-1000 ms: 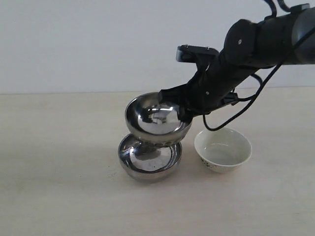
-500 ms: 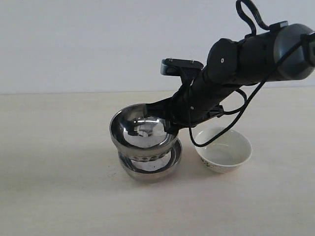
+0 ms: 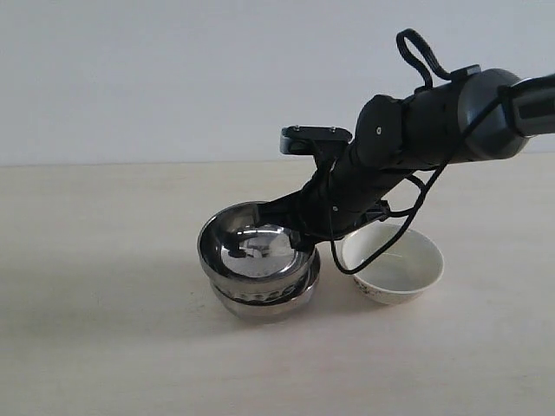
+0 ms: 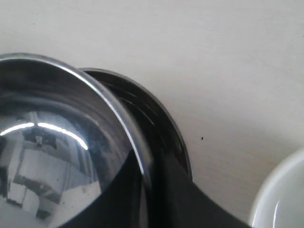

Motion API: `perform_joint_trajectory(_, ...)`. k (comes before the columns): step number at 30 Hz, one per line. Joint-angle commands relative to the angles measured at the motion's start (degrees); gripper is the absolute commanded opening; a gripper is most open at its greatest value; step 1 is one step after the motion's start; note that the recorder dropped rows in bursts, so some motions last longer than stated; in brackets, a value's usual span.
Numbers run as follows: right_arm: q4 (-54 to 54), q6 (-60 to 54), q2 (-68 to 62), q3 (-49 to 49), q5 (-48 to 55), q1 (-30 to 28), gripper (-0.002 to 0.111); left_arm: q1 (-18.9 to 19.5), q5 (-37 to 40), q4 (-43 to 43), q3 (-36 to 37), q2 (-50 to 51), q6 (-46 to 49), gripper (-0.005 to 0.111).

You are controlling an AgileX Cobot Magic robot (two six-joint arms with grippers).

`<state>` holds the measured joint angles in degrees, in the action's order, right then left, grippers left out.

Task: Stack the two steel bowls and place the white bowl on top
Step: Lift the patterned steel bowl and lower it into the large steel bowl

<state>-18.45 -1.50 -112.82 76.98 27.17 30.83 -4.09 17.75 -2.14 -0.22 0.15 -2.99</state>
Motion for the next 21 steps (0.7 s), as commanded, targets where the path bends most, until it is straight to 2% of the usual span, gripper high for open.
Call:
perform_joint_trajectory(1,-0.2,-0.4,0.2,0.1,-0.7,0.1,0.000,0.1,-0.2,0.1,0.2,-0.2,0.0,0.004)
perform_joint_trajectory(4,-0.2,-0.5,0.2,0.1,-0.3,0.1,0.005,0.1,-0.2,0.1,0.2,-0.2,0.0,0.004)
perform_joint_trajectory(11,-0.2,-2.3,0.2,0.1,0.9,0.1,0.037,0.1,-0.2,0.1,0.2,-0.2,0.0,0.004)
perform_joint_trajectory(21,-0.1,-3.1,0.2,0.1,1.0,0.1,0.039,0.1,-0.2,0.1,0.2,-0.2,0.0,0.004)
